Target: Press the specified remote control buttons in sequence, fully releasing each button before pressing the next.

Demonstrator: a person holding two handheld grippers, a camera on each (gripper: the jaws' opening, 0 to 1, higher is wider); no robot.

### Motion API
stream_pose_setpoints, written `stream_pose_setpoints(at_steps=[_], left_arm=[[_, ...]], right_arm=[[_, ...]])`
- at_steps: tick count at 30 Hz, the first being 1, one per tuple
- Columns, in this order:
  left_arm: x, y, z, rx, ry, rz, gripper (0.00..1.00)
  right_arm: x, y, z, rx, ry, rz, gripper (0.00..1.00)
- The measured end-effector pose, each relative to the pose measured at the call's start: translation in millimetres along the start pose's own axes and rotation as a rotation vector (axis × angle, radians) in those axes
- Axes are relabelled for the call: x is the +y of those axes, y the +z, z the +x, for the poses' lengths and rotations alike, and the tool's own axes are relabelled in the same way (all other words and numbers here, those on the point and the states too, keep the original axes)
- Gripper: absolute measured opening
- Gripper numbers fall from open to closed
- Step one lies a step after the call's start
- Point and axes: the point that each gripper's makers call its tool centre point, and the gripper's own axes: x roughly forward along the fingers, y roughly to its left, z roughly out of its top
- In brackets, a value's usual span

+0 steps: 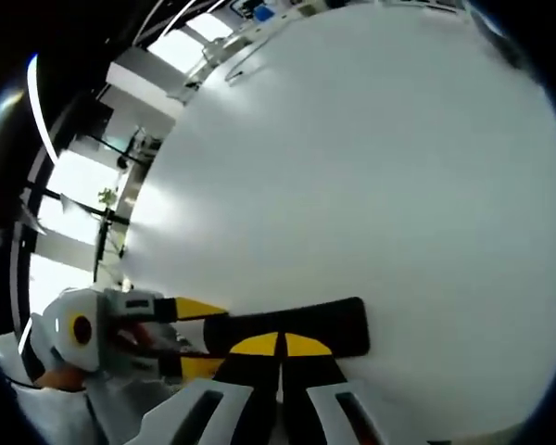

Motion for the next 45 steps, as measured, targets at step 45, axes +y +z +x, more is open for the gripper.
stream_pose_setpoints(at_steps=[45], left_arm=[[1.0,0.1,0,0.0,-0.002,-0.011,0.25]], right_arm=[[-13,-5.8,-9,0.063,-0.036,0.124,0.0]])
